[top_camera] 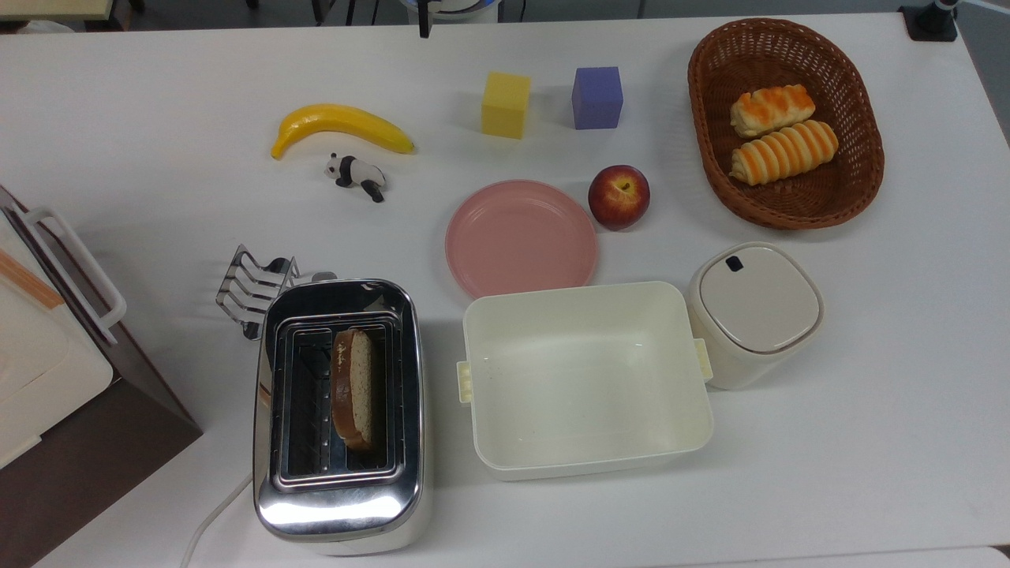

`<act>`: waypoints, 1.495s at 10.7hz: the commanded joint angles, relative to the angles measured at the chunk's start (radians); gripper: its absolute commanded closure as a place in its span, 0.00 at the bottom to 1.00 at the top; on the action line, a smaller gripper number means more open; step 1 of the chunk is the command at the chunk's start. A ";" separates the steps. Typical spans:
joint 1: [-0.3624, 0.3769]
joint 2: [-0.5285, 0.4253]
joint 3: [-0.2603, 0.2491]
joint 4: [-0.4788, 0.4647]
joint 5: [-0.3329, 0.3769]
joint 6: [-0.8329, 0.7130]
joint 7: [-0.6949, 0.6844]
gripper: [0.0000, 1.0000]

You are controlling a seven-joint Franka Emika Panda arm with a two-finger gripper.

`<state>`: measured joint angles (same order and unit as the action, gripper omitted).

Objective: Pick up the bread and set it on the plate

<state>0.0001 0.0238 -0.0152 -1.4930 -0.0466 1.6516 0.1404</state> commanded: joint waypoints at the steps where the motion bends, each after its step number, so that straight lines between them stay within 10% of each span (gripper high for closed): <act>1: 0.012 -0.012 -0.011 -0.019 0.002 0.000 -0.004 0.00; 9: 0.011 -0.002 -0.012 -0.038 0.008 0.017 -0.018 0.00; 16: -0.017 0.218 -0.011 -0.020 -0.003 0.548 -0.125 0.00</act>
<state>-0.0059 0.1711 -0.0165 -1.5324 -0.0484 2.0970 0.0776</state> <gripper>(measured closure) 0.000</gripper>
